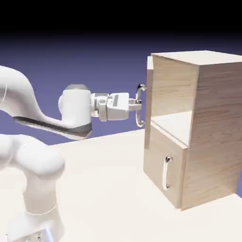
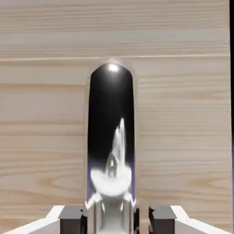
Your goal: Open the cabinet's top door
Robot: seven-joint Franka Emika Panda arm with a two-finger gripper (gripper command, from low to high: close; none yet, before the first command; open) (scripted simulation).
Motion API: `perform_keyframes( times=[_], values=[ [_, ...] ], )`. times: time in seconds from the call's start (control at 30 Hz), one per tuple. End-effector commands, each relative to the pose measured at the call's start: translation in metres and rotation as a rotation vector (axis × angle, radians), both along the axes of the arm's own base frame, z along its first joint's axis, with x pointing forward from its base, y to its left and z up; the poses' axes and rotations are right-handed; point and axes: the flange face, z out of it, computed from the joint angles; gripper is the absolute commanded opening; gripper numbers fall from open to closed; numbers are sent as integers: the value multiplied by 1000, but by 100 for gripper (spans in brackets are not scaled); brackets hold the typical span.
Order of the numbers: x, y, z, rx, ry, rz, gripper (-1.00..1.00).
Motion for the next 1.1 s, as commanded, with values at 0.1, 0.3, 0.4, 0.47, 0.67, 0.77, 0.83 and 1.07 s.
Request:
perform_keyframes(
  times=[0.1,0.3,0.4,0.47,0.67,0.77,0.83,1.07],
  values=[
    [-8,14,-1,1,9,-53,-100],
    [-13,24,-2,-1,9,-92,-100],
    [-15,28,-2,-2,9,-109,-100],
    [-17,30,-2,0,9,-118,-100],
    [-21,36,-1,2,10,-142,-100],
    [-24,45,-1,1,8,-176,-100],
    [-28,53,-1,1,9,-207,-100],
    [-40,90,-1,2,9,-345,-100]
  ],
)
